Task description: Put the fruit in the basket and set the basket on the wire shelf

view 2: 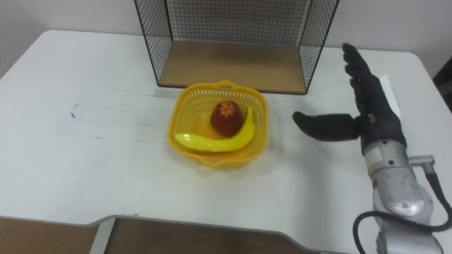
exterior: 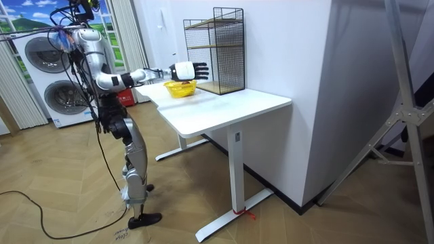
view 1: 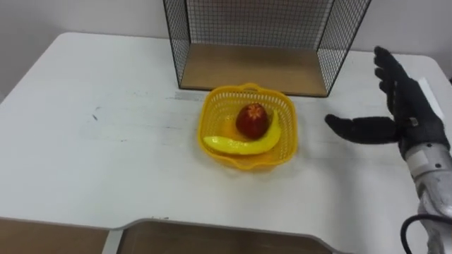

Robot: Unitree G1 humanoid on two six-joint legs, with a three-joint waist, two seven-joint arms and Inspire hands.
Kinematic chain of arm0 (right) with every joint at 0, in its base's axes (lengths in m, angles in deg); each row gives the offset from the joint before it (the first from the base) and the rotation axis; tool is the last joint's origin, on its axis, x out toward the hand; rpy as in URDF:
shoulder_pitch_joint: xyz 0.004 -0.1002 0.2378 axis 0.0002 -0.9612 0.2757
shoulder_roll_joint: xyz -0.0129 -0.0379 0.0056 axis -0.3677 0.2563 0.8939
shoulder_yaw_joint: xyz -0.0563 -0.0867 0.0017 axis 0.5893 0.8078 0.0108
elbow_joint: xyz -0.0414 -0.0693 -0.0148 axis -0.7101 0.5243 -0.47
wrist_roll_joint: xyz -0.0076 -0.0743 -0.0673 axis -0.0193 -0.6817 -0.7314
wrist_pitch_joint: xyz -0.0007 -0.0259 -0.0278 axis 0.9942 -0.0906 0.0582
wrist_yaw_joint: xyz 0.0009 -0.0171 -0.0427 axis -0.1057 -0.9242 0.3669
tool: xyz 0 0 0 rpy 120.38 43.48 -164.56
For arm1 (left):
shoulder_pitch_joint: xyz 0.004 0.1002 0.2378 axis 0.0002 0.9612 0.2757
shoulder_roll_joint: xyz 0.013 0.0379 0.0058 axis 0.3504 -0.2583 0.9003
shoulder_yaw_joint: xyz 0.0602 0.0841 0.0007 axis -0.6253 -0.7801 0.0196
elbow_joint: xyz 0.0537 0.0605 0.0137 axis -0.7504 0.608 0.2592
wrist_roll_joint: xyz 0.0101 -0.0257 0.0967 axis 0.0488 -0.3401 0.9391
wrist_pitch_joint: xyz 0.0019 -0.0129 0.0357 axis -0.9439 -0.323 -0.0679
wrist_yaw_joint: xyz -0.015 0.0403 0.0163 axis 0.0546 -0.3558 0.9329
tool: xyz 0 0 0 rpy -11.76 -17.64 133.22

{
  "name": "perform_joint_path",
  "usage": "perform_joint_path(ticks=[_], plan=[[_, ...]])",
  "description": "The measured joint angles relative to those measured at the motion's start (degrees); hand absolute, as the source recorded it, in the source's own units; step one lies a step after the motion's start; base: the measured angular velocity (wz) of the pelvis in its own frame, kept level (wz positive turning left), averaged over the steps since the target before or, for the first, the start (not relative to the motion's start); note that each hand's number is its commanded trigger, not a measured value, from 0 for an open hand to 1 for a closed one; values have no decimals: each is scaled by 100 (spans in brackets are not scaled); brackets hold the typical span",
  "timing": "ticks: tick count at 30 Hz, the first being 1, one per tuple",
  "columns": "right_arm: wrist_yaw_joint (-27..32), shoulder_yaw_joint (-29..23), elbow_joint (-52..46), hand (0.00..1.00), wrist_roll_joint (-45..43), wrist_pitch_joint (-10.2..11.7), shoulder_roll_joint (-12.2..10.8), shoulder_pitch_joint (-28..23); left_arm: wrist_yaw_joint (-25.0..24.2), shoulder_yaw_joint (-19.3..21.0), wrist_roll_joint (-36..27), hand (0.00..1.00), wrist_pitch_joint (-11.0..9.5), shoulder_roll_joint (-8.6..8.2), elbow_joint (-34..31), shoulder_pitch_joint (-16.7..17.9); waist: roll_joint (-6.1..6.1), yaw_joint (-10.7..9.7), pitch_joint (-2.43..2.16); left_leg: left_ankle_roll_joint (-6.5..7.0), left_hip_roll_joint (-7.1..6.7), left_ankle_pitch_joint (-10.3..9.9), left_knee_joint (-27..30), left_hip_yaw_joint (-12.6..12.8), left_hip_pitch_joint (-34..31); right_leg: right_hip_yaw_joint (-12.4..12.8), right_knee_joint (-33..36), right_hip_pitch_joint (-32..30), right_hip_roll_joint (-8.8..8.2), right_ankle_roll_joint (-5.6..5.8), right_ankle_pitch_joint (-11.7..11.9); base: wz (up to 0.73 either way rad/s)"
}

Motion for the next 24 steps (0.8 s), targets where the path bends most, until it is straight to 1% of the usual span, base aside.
perform_joint_path(ticks=[2,3,4,5,6,7,9,10,11,12,14,15,16,17,18,20,21,23,24], plan=[[98,-118,17,0,40,0,0,-58,328,440,-291,0,-59,24,-123,-29,32,-16,15,2,-7,1,-9,-4,1,17,-5,-12,0,6,1,0],[138,-170,19,0,48,0,3,-62,410,525,-326,0,-61,44,-152,-39,34,-17,13,2,-9,1,-13,-9,1,21,-6,-9,2,6,1,0],[271,-234,18,0,30,0,13,-62,616,582,-406,0,-69,112,-209,-21,74,-10,14,4,-13,2,-28,-16,5,21,-11,-4,2,9,-1,0],[401,-302,18,0,-48,1,13,-63,837,617,-432,0,-93,195,-244,-17,92,-8,5,5,-16,4,-44,-16,13,25,-20,0,3,10,-1,0],[526,-371,18,0,-46,9,13,-113,1084,768,-574,0,-99,222,-440,9,125,10,7,5,-16,3,-48,-17,23,24,-57,18,6,14,2,0],[590,-402,14,0,-40,11,17,-167,1202,841,-657,0,-99,225,-592,37,141,25,1,5,-18,2,-50,-19,26,18,-96,36,10,20,7,0],[750,-523,-16,0,-70,6,15,-406,1677,1297,-789,0,-115,250,-1242,45,191,141,-11,7,-33,0,-80,-17,43,21,-121,44,0,33,5,0],[769,-540,-34,0,-70,4,16,-455,1818,1414,-787,0,-127,265,-1415,38,215,170,-18,7,-37,1,-85,-17,46,30,-120,39,-1,34,4,-6],[858,-555,-118,0,-86,4,17,-573,2125,1561,-790,0,-145,288,-1789,37,241,264,-35,8,-41,1,-93,0,74,69,-109,27,-2,38,2,-9],[898,-557,-172,0,-99,4,17,-632,2263,1612,-791,0,-168,304,-1960,36,255,299,-41,8,-45,1,-98,0,78,84,-106,25,-2,40,1,-10],[1015,-590,-215,0,5,6,34,-687,2882,1807,-786,0,-206,359,-2753,8,349,384,-55,9,-49,2,-102,-22,92,94,-71,-8,-7,40,1,-2],[1066,-608,-214,0,16,6,35,-706,3048,1828,-786,0,-216,359,-3041,6,369,391,-55,9,-49,2,-102,-31,91,93,-66,-12,-7,40,1,0],[1166,-611,-215,0,3,7,33,-742,3325,1854,-774,0,-272,359,-3553,39,402,462,-66,9,-49,2,-109,-26,95,107,-66,-30,-4,40,1,-8],[1222,-606,-215,0,-5,7,33,-751,3559,1897,-657,0,-318,363,-3991,66,433,480,-75,9,-51,2,-146,-23,113,138,-71,-34,-2,40,1,-9],[1237,-603,-215,0,-34,7,33,-757,3658,1928,-549,0,-335,370,-4195,68,449,510,-73,9,-57,2,-159,-30,121,139,-71,-33,-3,41,0,-10],[1255,-604,-215,0,-80,8,14,-848,3979,2024,-288,0,-444,373,-5102,41,422,565,-58,8,-68,1,-184,-51,165,147,-61,-48,-8,48,-12,-4],[1256,-602,-215,0,-80,8,9,-852,4059,2042,-227,0,-472,381,-5323,34,435,553,-68,8,-70,1,-184,-55,169,149,-59,-52,-9,49,-19,0],[1255,-598,-223,0,-87,17,11,-842,4285,2048,74,0,-577,411,-5938,-9,427,565,-67,8,-80,1,-189,-102,176,146,-62,-38,-9,48,-23,0],[1255,-594,-223,0,-86,18,11,-842,4324,2047,147,0,-584,414,-6068,-22,395,566,-51,8,-81,1,-185,-106,177,147,-67,-28,-7,48,-23,0]])
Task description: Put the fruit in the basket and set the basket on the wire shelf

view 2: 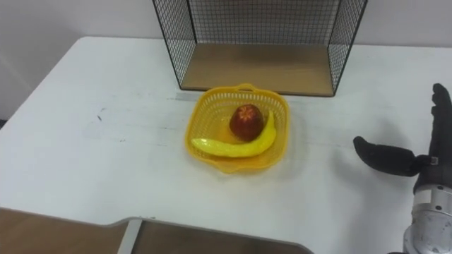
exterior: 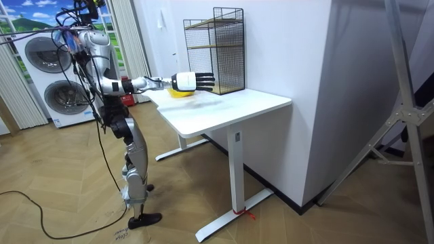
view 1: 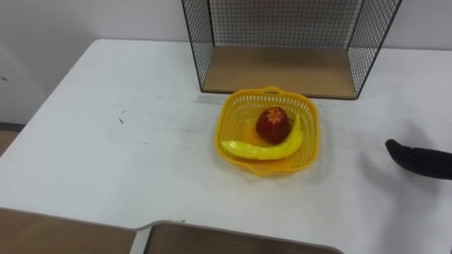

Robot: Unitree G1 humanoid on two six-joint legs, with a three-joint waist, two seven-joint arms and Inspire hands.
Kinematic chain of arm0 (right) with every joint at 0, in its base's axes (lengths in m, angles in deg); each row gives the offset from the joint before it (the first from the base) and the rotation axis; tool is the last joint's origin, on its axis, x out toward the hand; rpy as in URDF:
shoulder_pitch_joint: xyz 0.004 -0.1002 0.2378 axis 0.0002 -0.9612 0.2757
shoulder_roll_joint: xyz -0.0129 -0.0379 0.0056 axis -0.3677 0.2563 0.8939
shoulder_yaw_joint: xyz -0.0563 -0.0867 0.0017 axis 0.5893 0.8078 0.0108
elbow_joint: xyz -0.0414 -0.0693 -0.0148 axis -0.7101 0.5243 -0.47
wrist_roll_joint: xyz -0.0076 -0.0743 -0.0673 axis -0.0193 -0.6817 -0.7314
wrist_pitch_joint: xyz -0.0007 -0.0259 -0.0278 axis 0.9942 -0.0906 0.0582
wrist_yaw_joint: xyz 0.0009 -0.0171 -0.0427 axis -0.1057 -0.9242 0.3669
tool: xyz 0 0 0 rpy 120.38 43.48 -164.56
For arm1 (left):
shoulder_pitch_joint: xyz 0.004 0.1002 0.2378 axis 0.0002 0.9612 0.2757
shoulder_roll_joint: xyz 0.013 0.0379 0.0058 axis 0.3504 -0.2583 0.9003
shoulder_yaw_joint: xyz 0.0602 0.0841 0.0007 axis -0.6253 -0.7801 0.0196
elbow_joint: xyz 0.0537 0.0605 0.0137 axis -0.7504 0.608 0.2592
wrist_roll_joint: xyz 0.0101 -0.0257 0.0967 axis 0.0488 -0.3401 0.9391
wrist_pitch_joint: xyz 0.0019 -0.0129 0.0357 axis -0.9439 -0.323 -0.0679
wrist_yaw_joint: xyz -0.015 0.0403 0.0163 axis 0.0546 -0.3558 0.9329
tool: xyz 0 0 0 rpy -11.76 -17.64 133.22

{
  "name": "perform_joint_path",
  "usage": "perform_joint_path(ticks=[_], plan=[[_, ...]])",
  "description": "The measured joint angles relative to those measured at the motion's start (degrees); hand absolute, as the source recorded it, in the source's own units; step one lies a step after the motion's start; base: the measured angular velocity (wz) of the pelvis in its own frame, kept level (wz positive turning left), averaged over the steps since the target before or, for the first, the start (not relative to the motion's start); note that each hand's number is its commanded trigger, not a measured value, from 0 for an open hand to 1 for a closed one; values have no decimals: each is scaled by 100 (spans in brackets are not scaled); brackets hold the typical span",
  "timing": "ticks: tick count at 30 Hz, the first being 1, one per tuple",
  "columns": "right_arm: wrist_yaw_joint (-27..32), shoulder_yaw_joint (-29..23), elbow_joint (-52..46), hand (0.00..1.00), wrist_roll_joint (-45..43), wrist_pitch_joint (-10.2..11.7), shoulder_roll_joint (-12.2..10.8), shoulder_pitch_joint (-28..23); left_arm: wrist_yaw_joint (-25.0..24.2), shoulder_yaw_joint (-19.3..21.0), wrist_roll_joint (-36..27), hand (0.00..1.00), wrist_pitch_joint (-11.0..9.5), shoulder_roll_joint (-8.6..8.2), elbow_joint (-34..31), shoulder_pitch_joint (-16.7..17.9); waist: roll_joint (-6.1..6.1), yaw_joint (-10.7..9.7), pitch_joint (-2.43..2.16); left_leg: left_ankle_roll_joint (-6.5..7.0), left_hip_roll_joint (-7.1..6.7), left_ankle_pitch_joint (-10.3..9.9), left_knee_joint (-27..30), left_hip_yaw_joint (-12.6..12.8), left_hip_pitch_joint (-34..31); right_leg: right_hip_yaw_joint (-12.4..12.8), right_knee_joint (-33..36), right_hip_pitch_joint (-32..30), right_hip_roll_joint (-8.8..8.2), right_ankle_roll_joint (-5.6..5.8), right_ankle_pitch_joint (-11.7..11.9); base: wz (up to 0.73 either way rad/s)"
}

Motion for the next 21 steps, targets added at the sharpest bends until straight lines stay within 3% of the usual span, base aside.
perform_joint_path(ticks=[1,3,5,10,15,19,21], plan=[[0,8,0,0,14,20,0,2,68,-21,131,0,-5,17,-249,-42,29,-3,-21,0,1,0,21,-10,-6,-1,-1,5,5,0,0,0],[-2,8,1,0,41,84,7,2,99,-29,420,0,-6,50,-564,-110,19,-8,-15,0,1,0,32,-27,-17,-11,3,30,7,-2,2,2],[-50,8,2,0,53,140,10,4,65,-37,823,0,-9,163,-885,-220,-37,-85,20,-1,0,-1,54,-55,-1,-46,-34,96,11,-4,3,8],[-230,-2,7,0,373,256,11,18,-252,-142,812,0,-30,187,-1700,-214,-61,-189,45,15,-3,-37,132,-80,-58,-55,-37,96,13,2,6,3],[-469,62,63,0,1006,261,8,36,-836,-981,725,0,-105,191,-1940,-225,-22,-329,64,14,-11,-34,128,-143,-46,-126,-37,89,10,3,7,5],[-698,241,63,0,1456,261,6,171,-1579,-1594,118,0,-121,191,-2096,-247,-73,-499,90,14,-11,-33,97,-114,-55,-78,-28,34,8,3,6,-6],[-883,324,68,0,1648,264,-9,215,-1984,-1909,-83,0,-121,190,-2092,-291,-130,-597,80,14,-12,-32,105,-110,-85,-66,-26,10,10,3,6,-4]])
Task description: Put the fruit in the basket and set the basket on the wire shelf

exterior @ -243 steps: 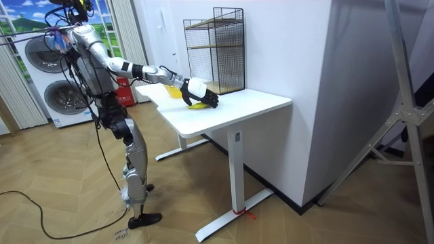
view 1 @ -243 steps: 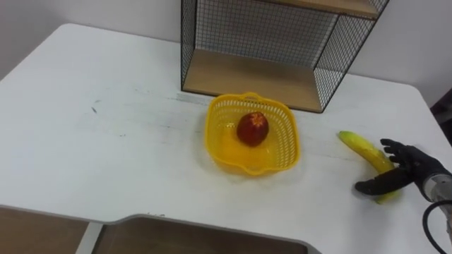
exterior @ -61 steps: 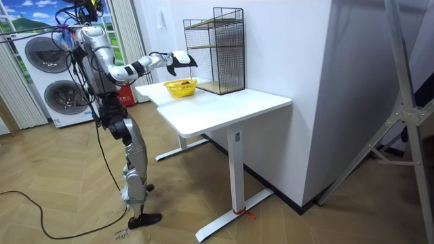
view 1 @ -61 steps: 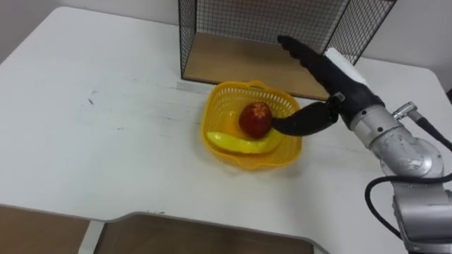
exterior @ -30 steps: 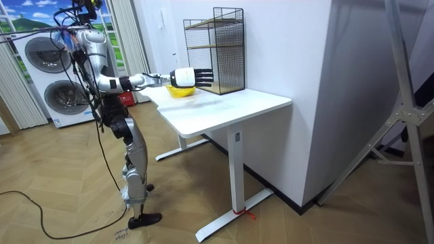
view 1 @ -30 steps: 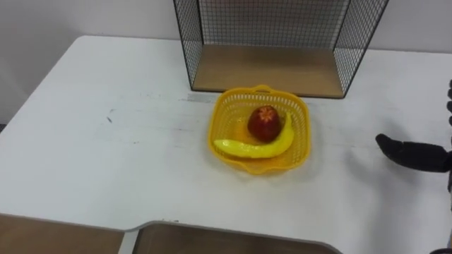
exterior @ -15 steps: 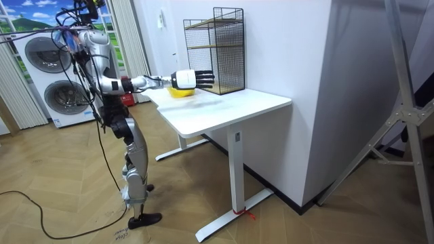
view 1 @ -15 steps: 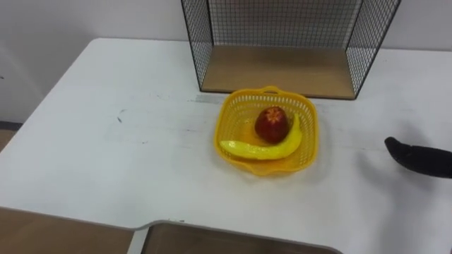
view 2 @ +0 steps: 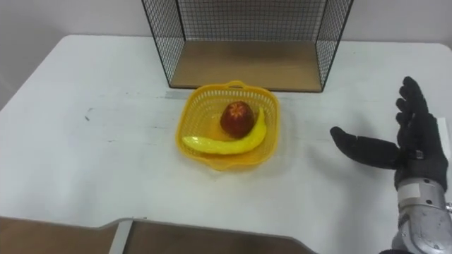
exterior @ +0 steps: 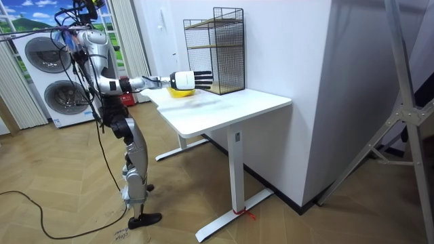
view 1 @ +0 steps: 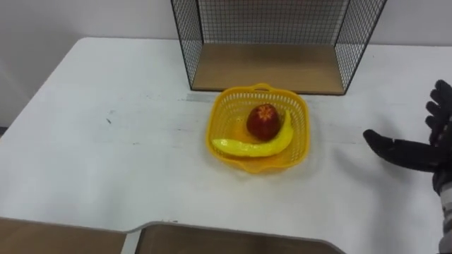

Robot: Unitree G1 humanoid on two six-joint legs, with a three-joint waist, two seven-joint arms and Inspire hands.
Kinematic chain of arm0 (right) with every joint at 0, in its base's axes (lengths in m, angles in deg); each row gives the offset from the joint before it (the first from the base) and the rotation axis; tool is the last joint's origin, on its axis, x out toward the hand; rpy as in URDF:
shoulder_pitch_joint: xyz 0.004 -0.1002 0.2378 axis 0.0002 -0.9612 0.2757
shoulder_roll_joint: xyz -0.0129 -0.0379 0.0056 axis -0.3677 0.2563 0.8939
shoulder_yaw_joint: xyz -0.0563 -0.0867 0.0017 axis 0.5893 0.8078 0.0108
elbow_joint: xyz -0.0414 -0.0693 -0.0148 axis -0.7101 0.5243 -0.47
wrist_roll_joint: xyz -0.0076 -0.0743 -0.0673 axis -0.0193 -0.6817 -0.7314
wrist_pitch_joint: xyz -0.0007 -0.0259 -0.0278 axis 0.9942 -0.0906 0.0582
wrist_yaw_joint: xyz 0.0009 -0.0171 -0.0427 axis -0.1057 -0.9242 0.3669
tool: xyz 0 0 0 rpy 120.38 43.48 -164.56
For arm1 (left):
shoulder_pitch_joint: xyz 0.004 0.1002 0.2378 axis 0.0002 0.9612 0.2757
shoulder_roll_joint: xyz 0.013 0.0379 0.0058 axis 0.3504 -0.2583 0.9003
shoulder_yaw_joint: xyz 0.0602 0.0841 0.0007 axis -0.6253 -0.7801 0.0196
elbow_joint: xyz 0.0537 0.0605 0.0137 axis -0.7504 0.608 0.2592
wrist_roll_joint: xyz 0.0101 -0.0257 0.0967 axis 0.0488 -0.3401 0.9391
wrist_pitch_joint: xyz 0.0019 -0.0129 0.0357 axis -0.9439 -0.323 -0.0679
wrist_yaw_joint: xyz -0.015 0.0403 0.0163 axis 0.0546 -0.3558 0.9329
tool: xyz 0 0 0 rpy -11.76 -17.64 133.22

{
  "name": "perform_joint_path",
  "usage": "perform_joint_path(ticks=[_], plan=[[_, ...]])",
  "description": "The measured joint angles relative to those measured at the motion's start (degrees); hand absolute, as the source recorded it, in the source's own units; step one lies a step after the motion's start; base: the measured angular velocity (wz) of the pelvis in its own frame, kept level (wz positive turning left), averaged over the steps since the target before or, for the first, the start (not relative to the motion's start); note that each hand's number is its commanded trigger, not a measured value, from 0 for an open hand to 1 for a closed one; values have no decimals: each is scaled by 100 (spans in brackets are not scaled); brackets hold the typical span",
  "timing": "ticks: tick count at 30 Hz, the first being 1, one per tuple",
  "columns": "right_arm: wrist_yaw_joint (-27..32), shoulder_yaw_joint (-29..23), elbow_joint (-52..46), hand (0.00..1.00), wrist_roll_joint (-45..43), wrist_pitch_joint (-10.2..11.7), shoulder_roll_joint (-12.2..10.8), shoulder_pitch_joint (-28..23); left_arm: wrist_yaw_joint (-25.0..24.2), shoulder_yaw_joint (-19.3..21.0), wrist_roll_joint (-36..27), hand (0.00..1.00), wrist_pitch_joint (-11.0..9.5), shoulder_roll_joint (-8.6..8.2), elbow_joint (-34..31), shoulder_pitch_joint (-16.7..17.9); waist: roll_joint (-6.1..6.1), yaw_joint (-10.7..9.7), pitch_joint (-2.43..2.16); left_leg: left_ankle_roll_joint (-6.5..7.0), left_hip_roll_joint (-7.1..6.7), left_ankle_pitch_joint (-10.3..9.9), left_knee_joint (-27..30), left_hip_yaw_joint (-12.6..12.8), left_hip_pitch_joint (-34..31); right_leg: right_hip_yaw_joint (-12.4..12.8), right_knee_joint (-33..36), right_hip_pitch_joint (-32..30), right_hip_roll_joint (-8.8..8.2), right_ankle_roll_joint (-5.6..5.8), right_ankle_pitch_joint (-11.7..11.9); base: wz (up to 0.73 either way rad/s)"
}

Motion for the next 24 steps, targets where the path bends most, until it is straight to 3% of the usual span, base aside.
perform_joint_path(ticks=[3,11,15,17,20,24], plan=[[-295,116,3,0,460,66,-12,22,-866,-599,-342,0,5,-12,23,-81,-69,-50,37,1,6,0,13,80,-3,79,31,-23,-5,1,7,-12],[-727,649,498,0,675,154,-90,204,-2353,-1720,-1259,0,102,-184,341,-397,-42,-215,41,1,36,0,19,321,5,261,84,-118,-2,3,9,-11],[-855,858,497,0,686,157,-127,314,-2779,-1987,-1366,0,138,-232,588,-414,-53,-252,44,2,44,0,-23,435,110,369,104,-105,-1,3,9,-15],[-907,954,498,0,687,158,-228,355,-2996,-2088,-1360,0,178,-264,614,-415,-98,-306,72,2,62,1,-23,529,119,388,121,-113,3,1,10,-4],[-925,1102,498,0,638,161,-260,379,-3144,-2215,-1298,0,179,-385,614,-422,-121,-318,73,3,73,0,-30,555,71,422,189,-220,9,-5,14,-5],[-921,1163,511,0,640,164,-265,384,-3281,-2413,-1299,0,180,-416,619,-421,-126,-312,71,10,80,5,-76,562,67,441,205,-260,23,-19,22,-4]])
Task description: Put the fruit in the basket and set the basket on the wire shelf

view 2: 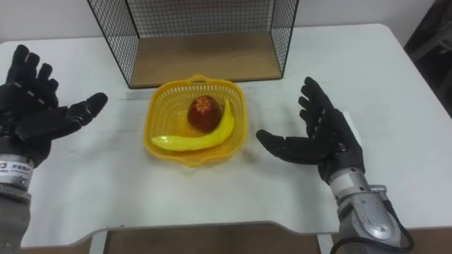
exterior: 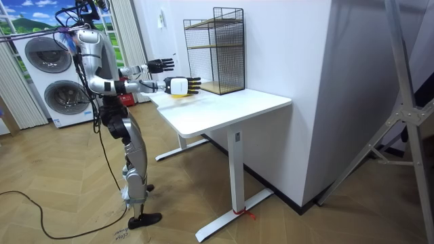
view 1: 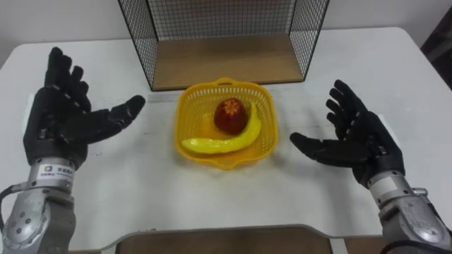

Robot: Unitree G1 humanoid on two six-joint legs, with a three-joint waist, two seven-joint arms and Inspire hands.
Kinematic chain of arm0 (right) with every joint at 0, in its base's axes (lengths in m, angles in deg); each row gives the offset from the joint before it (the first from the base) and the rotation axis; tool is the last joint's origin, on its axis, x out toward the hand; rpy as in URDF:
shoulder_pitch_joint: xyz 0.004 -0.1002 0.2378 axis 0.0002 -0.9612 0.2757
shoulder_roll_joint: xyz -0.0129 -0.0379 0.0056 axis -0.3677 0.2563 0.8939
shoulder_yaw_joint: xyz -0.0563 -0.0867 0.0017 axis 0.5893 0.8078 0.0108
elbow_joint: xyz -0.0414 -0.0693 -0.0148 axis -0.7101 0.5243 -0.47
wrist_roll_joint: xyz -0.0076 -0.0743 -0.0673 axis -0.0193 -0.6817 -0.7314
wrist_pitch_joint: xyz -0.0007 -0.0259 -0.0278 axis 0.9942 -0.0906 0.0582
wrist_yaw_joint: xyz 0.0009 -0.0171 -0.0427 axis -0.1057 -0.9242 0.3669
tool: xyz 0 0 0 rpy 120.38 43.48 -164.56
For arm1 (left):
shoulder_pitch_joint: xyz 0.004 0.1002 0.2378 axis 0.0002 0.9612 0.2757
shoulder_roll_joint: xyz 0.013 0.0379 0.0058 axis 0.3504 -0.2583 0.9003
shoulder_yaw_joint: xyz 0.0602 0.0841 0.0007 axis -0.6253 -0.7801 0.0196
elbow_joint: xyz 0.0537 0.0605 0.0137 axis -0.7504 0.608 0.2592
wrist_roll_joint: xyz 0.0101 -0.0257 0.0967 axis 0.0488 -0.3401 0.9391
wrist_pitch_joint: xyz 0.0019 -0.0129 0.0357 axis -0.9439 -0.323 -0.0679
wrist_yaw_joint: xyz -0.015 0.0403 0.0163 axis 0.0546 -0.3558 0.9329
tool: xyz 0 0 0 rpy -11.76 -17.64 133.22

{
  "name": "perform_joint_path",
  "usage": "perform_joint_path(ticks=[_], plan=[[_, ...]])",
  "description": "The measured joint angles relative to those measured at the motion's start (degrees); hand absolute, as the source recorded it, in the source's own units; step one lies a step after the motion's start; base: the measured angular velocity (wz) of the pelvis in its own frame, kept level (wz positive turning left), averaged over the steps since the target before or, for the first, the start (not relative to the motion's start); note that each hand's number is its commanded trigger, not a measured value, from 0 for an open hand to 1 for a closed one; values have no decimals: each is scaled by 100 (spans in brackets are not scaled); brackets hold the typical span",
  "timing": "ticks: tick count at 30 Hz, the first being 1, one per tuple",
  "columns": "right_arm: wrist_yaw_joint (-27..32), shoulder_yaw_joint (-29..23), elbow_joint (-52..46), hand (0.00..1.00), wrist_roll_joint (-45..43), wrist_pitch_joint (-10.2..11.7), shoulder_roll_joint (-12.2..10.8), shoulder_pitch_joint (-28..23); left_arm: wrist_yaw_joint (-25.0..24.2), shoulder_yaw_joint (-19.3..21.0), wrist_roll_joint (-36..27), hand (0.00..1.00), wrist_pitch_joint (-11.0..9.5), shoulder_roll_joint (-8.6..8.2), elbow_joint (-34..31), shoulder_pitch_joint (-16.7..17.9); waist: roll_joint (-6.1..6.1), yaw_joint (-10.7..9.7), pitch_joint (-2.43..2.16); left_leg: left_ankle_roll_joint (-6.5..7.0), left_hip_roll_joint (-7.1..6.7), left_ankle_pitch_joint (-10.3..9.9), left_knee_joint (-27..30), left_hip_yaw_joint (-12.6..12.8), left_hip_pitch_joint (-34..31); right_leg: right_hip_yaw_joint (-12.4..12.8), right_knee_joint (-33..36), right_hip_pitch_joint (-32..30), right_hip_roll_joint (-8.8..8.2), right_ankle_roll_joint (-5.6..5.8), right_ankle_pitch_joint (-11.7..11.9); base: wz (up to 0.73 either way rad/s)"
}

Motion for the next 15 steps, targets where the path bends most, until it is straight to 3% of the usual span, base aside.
perform_joint_path(ticks=[12,15], plan=[[22,246,192,0,54,3,-232,193,-274,-337,-32,0,39,-40,486,-21,-90,-22,-34,-3,36,2,7,107,18,81,-20,-15,34,-18,13,-3],[7,331,192,0,49,3,-242,193,-303,-335,-40,0,45,-150,609,-115,-105,8,-33,-3,38,2,8,115,27,79,-19,-2,34,-19,14,0]])
